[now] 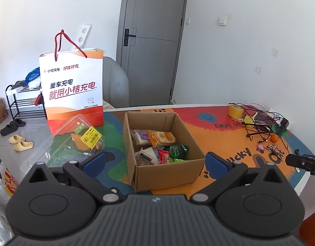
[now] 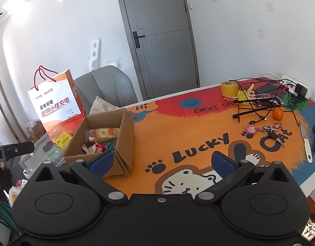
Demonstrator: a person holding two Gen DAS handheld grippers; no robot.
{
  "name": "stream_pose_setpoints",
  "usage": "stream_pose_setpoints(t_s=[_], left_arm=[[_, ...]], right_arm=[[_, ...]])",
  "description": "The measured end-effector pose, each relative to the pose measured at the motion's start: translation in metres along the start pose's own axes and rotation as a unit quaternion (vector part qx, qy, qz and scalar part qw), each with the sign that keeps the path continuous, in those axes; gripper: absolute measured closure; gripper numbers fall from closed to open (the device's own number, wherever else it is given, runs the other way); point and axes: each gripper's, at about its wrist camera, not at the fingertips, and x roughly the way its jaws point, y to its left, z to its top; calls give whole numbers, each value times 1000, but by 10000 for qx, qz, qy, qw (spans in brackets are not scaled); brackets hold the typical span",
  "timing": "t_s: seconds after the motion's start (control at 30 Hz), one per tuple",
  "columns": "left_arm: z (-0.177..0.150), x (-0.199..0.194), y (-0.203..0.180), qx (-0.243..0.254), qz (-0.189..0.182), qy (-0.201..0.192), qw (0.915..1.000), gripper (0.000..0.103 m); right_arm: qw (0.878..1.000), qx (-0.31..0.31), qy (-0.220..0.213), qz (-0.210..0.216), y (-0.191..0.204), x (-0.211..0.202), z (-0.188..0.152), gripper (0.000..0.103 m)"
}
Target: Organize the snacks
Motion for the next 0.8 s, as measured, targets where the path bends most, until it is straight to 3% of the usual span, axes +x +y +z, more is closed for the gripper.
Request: stream_pose_setpoints(t_s=[0.8], left_arm=[[-2, 4, 2, 9, 5, 33, 10000, 0]], right_arm=[[10000, -4, 23, 6, 0, 2, 0, 0]])
